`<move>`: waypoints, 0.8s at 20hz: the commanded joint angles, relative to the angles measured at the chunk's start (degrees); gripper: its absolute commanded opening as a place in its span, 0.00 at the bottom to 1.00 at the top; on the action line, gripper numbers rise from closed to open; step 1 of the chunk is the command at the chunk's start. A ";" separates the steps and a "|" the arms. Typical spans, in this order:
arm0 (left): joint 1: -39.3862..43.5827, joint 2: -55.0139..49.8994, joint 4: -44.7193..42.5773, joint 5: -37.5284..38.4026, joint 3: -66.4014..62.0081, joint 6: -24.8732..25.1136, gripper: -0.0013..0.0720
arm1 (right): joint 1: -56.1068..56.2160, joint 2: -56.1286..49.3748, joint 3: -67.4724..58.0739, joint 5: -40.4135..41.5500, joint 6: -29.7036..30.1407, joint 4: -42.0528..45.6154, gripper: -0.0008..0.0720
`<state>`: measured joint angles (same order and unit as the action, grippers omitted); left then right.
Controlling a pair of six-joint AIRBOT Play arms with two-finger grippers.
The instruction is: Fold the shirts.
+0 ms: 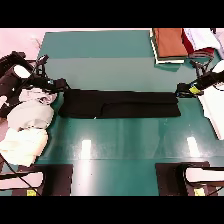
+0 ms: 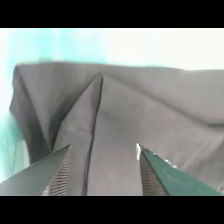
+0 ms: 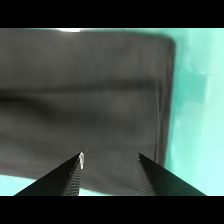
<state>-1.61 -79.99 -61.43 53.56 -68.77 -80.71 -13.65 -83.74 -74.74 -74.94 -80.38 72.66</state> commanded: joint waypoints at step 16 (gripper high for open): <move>21.81 -6.45 2.29 -5.31 -3.32 -5.77 0.04 | -9.92 -6.95 14.29 8.35 16.39 -26.67 0.04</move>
<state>14.50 -83.96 -59.44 52.77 -71.22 -84.66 -26.33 -91.94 -60.75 -70.85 -65.56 48.01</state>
